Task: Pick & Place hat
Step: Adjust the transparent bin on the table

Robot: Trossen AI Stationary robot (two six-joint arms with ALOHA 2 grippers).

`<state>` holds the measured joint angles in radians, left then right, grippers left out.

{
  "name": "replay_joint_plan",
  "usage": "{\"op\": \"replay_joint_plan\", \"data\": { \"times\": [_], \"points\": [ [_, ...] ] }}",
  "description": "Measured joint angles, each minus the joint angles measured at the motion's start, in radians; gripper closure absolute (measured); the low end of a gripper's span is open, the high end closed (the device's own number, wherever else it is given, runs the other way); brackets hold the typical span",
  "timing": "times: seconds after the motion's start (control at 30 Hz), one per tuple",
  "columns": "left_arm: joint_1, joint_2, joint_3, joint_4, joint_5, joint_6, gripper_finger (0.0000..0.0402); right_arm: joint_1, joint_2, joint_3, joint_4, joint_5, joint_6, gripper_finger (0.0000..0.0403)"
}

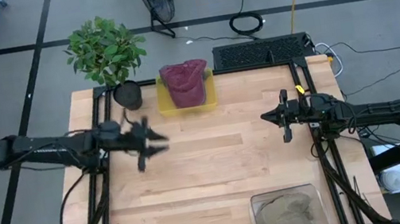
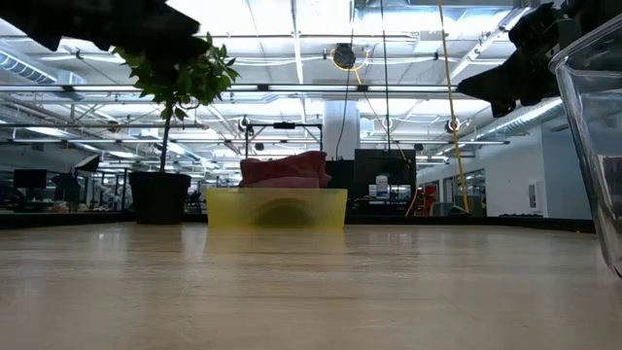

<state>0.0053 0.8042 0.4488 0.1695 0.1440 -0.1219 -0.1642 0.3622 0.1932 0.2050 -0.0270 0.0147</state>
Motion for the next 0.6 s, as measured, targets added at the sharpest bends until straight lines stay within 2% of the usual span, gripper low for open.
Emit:
{"op": "replay_joint_plan", "data": {
  "times": [0.07, 0.17, 0.3, 0.4, 0.6],
  "points": [
    [-0.058, 0.051, 0.000, 0.003, 0.009, 0.016, 0.0254, 0.000, 0.000, 0.000, 0.000, 0.000, 0.000, 0.0403],
    [-0.153, 0.158, 0.000, 0.056, -0.063, 0.004, 0.0254, 0.000, 0.000, 0.000, 0.000, 0.000, 0.000, 0.0403],
    [-0.243, 0.349, 0.016, 0.274, -0.151, 0.073, 0.0254, 0.000, 0.000, 0.000, 0.010, 0.000, 0.000, 0.0403],
    [-0.265, 0.484, 0.097, 0.322, -0.122, 0.158, 0.0254, 0.000, 0.000, 0.000, 0.016, 0.000, 0.000, 0.0403],
    [-0.285, 0.726, 0.314, 0.297, -0.066, 0.163, 0.0254, 0.000, 0.000, 0.000, 0.016, 0.000, 0.000, 0.0403]
  ]
}}
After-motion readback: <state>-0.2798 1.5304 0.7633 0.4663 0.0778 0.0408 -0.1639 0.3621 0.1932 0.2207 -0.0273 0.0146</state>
